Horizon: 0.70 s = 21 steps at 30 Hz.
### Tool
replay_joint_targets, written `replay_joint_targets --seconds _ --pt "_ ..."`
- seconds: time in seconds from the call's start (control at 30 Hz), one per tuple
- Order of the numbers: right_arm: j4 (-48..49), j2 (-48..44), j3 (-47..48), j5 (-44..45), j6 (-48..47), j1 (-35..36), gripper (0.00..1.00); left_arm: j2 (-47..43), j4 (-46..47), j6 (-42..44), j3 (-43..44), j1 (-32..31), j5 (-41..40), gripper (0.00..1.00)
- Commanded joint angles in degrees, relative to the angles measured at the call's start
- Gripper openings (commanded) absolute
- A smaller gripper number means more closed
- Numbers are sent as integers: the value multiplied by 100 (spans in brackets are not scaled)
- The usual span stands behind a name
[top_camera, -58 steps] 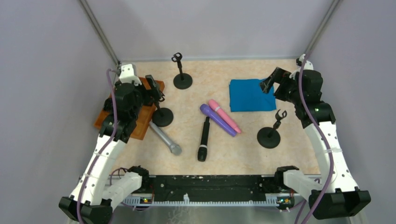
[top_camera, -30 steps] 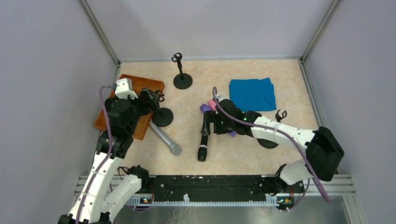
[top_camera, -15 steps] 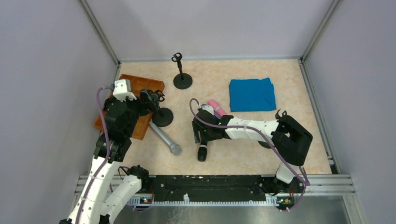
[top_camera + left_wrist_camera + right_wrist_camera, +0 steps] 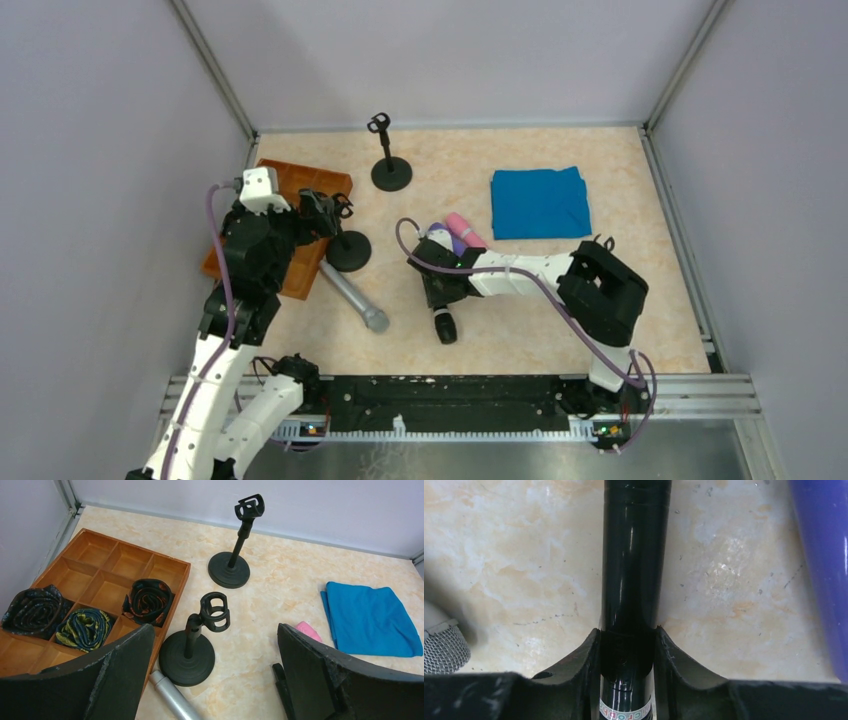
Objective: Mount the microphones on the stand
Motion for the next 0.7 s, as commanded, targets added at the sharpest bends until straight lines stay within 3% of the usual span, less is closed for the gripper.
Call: replay_joint_targets --seconds 0.0,0.13,0.27,0.4,0.67 --pt "106 -166 153 -104 -615 42 22 113 73 135 367 8 177 99" --pt "501 -1170 81 -327 -1093 41 12 298 -138 15 905 8 366 99" --pt "533 -2166 247 7 -1345 21 1 510 -113 -144 1559 8 1229 99" --pt "791 -2897 308 -41 -1551 -73 0 769 30 -437 1913 8 2384 99" --pt "1544 -3770 107 90 -1841 -126 0 778 1524 -1807 1325 -21 3961 99"
